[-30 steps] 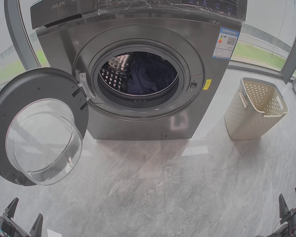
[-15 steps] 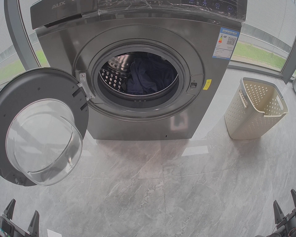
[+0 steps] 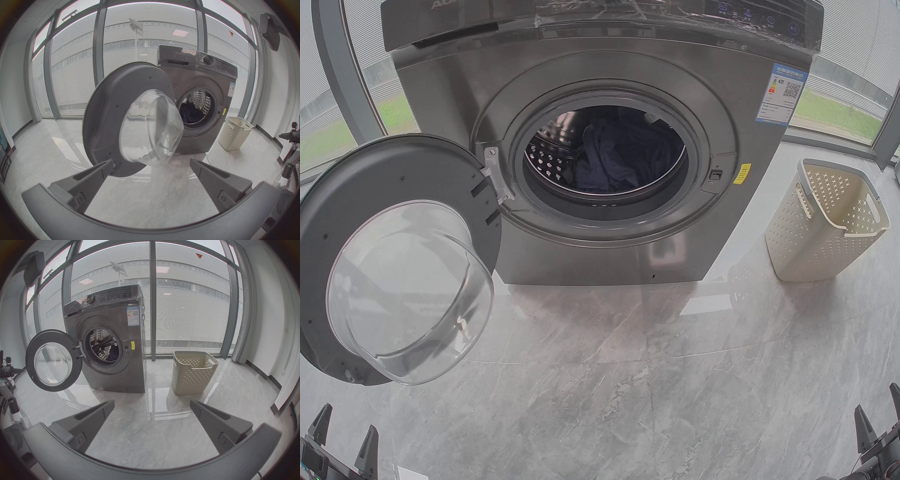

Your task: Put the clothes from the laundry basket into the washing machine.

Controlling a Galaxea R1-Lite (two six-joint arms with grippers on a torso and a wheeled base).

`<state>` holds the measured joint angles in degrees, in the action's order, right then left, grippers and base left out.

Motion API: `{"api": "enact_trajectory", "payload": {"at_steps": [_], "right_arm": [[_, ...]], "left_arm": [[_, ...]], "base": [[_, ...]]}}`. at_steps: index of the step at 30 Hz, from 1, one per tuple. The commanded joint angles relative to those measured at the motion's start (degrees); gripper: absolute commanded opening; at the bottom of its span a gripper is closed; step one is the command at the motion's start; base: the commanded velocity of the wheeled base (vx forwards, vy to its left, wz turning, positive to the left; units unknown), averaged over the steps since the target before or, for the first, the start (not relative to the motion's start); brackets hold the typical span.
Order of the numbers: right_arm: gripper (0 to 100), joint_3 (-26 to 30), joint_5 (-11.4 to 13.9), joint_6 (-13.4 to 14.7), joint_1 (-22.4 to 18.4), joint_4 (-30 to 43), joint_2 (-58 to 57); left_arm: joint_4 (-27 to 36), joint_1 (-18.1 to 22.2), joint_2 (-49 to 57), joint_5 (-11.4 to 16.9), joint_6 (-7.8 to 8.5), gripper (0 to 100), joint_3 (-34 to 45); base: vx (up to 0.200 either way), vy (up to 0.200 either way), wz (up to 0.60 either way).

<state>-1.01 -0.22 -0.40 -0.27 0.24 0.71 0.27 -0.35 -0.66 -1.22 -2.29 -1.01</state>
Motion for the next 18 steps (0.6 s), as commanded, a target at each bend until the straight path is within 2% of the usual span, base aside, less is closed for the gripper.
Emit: {"api": "enact_trajectory", "payload": {"at_steps": [1,5,14,15,18], "right_arm": [[100,0.92,-0.04,0.05,0.00,0.02,-0.27],[100,0.92,-0.04,-0.04,0.00,0.02,-0.27],[100,0.92,-0.31,-0.21,0.00,0.02,-0.27],[100,0.92,-0.31,-0.21,0.00,0.02,-0.27],[100,0.92,-0.48,-0.21,-0.08,0.02,-0.27]], "left_arm": [[0.00,0.00,0.48,-0.10,-0.08,100,0.92],[0.00,0.00,0.48,-0.10,-0.08,100,0.92],[0.00,0.00,0.48,-0.10,-0.08,100,0.92],[0.00,0.00,0.48,-0.10,-0.08,100,0.92],[0.00,0.00,0.48,-0.10,-0.08,100,0.92]], "base": [[0.000,0.000,0.00],[0.000,0.000,0.00],[-0.200,0.000,0.00],[0.000,0.000,0.00],[0.000,0.000,0.60]]}}
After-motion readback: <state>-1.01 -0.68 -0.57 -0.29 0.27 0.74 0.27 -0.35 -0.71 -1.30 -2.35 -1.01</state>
